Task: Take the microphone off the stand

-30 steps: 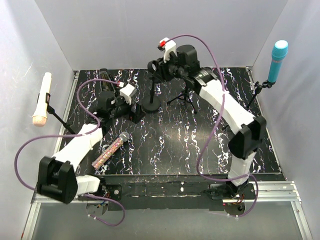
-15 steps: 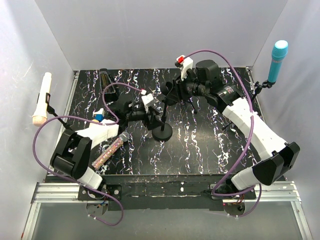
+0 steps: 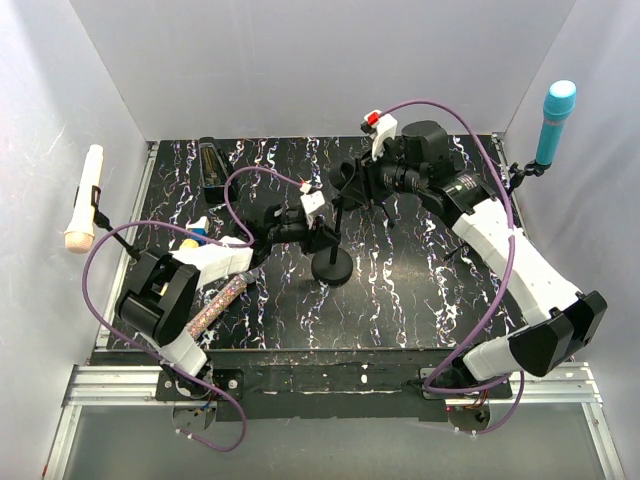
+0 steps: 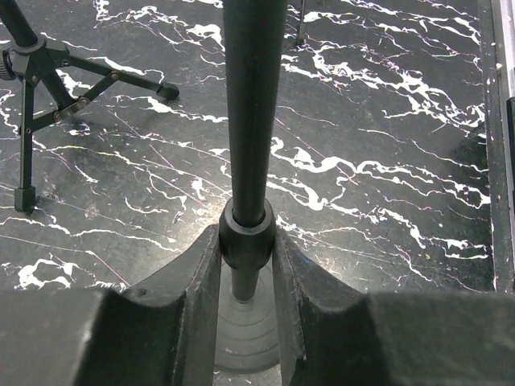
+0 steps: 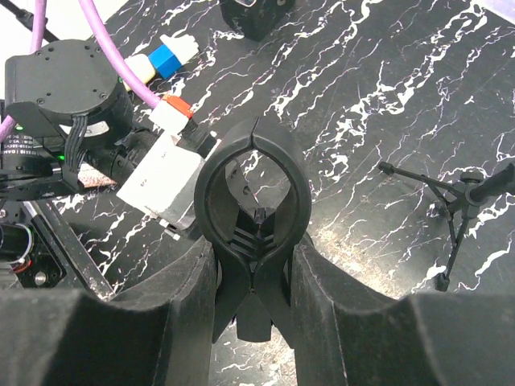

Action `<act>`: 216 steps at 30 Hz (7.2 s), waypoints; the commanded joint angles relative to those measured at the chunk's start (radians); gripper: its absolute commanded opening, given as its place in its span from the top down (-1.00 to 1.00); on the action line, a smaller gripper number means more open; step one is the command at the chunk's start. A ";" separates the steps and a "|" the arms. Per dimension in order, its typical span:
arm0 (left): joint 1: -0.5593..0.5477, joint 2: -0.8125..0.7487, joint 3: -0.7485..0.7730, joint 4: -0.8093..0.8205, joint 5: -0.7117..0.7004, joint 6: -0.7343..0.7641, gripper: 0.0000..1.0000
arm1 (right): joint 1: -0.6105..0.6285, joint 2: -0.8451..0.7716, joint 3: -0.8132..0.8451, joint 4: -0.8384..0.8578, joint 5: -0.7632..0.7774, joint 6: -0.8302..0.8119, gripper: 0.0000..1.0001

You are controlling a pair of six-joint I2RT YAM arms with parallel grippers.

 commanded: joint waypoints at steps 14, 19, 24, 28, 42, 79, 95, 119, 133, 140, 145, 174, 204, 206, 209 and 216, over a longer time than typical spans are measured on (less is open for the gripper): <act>-0.114 -0.216 0.044 -0.203 -0.838 -0.038 1.00 | -0.035 0.108 0.137 -0.025 0.168 0.455 0.97; -0.154 -0.206 0.062 -0.289 -0.926 -0.072 1.00 | -0.038 0.148 0.146 0.004 0.153 0.449 0.97; -0.041 -0.234 0.062 -0.373 -0.401 -0.069 -0.32 | -0.085 0.082 -0.060 0.180 -0.070 0.281 0.97; 0.091 -0.158 0.156 -0.583 0.030 0.028 -0.57 | -0.150 0.016 -0.244 0.404 -0.284 0.218 0.97; 0.088 0.029 0.214 -0.395 0.202 0.075 0.41 | -0.153 0.048 -0.240 0.421 -0.403 0.159 0.97; 0.107 0.113 0.346 -0.783 0.406 0.284 -0.28 | -0.197 0.047 -0.270 0.378 -0.398 0.107 0.97; 0.032 -0.025 0.260 -0.302 -0.201 -0.250 1.00 | -0.193 0.047 -0.231 0.291 -0.122 0.288 0.97; 0.191 0.201 0.492 -0.784 0.542 0.011 -0.33 | -0.206 0.085 -0.218 0.294 -0.209 0.165 0.97; 0.140 0.222 0.469 -0.527 0.371 -0.078 0.45 | -0.206 0.113 -0.208 0.292 -0.200 0.187 0.97; 0.134 0.211 0.412 -0.312 0.305 -0.245 0.29 | -0.206 0.114 -0.204 0.288 -0.202 0.191 0.97; 0.117 0.211 0.423 -0.315 0.284 -0.250 0.73 | -0.208 0.113 -0.206 0.282 -0.188 0.202 0.97; 0.120 -0.264 0.361 -0.831 -0.168 0.225 -0.78 | -0.039 -0.113 -0.332 0.473 -0.244 -0.247 0.97; 0.079 -0.143 0.531 -0.754 -0.140 -0.231 -0.52 | -0.030 -0.051 -0.324 0.228 -0.326 -0.344 0.97; 0.079 -0.167 0.455 -0.726 -0.170 -0.283 -0.47 | -0.027 -0.050 -0.327 0.217 -0.320 -0.352 0.97; 0.077 -0.195 0.360 -0.703 -0.215 -0.343 -0.42 | -0.021 -0.041 -0.339 0.211 -0.297 -0.349 0.97; 0.077 -0.246 0.283 -0.617 -0.201 -0.348 -0.41 | -0.007 -0.025 -0.391 0.194 -0.276 -0.356 0.97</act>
